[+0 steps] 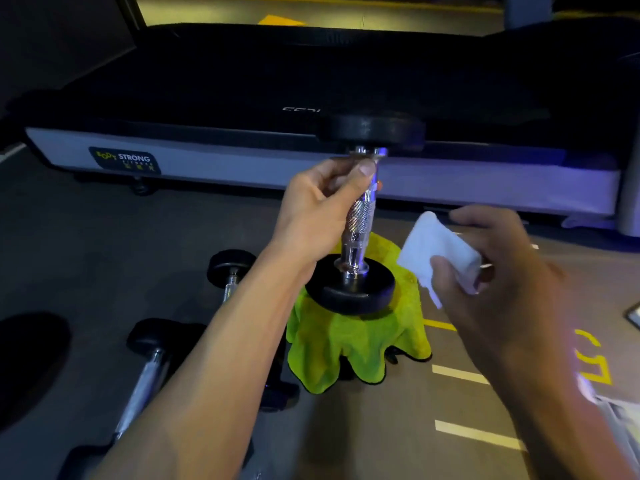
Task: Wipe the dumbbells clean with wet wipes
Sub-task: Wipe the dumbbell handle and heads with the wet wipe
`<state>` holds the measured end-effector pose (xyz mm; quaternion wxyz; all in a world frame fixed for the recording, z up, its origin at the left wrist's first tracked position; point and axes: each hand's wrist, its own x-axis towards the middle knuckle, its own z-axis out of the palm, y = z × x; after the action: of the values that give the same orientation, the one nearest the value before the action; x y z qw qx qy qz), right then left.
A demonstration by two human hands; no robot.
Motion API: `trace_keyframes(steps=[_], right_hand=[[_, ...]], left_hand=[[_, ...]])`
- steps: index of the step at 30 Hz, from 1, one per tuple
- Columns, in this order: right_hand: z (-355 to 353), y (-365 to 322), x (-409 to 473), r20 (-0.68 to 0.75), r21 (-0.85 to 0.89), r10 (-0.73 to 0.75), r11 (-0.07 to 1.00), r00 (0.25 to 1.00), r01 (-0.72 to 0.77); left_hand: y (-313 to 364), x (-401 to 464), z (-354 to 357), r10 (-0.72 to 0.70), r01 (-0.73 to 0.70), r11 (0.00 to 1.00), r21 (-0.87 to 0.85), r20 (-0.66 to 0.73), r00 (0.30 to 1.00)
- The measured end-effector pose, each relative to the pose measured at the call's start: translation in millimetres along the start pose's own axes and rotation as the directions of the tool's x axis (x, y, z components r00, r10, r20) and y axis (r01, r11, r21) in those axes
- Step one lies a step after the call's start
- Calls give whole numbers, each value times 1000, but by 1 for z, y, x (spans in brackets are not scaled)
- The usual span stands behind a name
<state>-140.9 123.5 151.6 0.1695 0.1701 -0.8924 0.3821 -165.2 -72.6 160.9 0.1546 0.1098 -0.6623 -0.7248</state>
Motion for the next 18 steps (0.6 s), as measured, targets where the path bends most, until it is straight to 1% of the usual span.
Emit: trace_keyframes(steps=[1,3,7,8,13,16,18], right_hand=[[7,-3,2,6,7,-20,1000,1000,20],[24,-6,3,74,51,-28,998,997,24],[46,-8,-6,182,195,-152,974,971,116],[49,-6,-8,209,224,-161,968,965,113],[57,-2,-8,286,336,-45,940,957,-56],[60,-4,-7,349,502,-11,847,937,-177],[61,-5,-4,388,555,-20,803,921,-217]], left_hand=[[0,0,0,-1,1,1000,2,-7,1000],[-2,0,-1,0,-1,1000,-6,-16,1000],[-4,1,-5,14,-14,1000,-22,-16,1000],[-5,2,-7,16,-16,1000,-26,-18,1000],[-5,3,-12,-6,7,998,-62,4,1000],[-4,2,-15,-40,41,995,-89,22,999],[-4,2,-15,-58,60,994,-94,25,998]])
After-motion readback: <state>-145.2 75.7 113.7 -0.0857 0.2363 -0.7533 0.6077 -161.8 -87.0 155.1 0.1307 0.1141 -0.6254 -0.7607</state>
